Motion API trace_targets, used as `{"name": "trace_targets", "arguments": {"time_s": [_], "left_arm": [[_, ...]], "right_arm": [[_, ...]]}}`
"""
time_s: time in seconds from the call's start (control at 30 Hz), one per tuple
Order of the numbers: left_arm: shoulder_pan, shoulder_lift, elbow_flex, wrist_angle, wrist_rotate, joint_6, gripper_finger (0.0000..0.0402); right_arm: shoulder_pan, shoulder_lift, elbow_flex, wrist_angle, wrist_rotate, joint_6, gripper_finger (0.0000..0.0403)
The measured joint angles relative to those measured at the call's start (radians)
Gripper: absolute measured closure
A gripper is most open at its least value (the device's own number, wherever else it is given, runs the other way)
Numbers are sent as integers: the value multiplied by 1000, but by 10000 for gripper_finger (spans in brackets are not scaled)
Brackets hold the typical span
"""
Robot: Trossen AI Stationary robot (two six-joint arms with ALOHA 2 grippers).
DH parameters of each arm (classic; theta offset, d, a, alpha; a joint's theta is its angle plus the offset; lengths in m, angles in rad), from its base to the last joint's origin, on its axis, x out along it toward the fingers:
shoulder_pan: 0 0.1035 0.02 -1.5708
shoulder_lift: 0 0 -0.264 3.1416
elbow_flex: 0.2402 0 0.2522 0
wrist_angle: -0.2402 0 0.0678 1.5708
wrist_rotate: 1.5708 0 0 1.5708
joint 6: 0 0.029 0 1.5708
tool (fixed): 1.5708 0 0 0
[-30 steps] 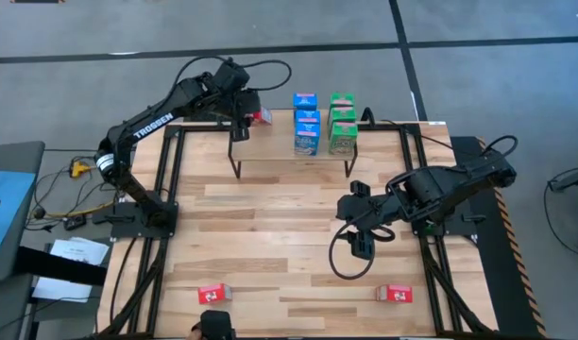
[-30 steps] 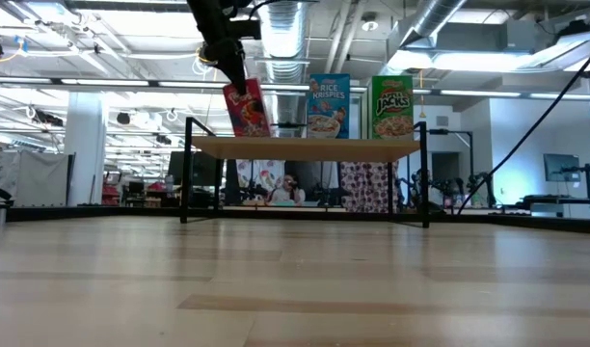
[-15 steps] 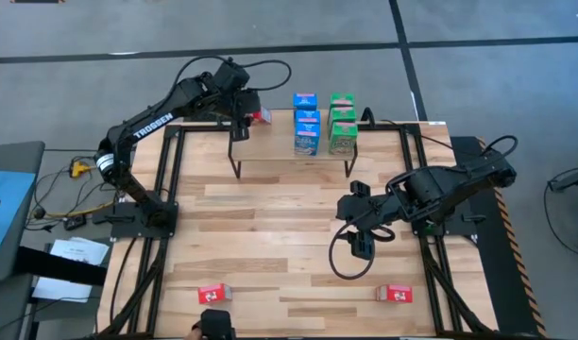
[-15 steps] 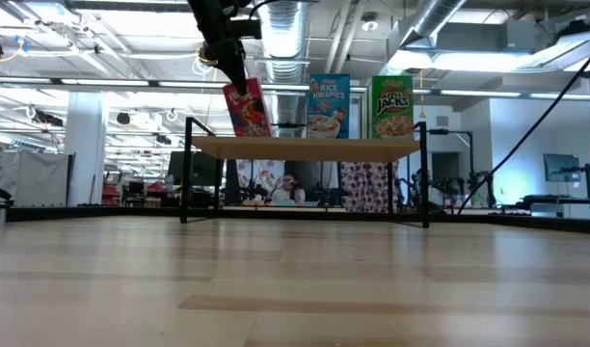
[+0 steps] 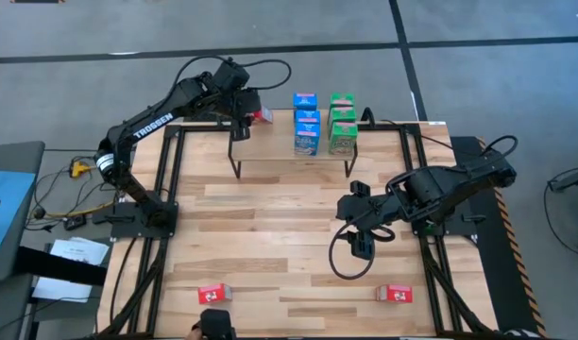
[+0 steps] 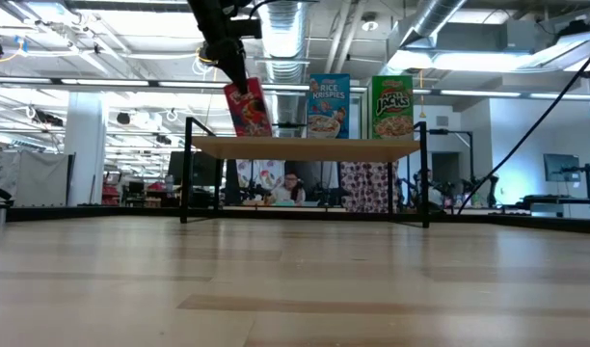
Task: Stack cereal on shelf
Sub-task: Put the top red cereal box on the shelf
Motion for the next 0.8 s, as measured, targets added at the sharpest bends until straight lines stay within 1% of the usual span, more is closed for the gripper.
{"name": "trace_targets", "arguments": {"time_s": [0.37,0.8], "left_arm": [[0,0,0,-20,21,23,227],[0,0,0,-20,20,23,227]], "right_arm": [[0,0,0,0,0,0,126],[0,0,0,0,0,0,126]]}}
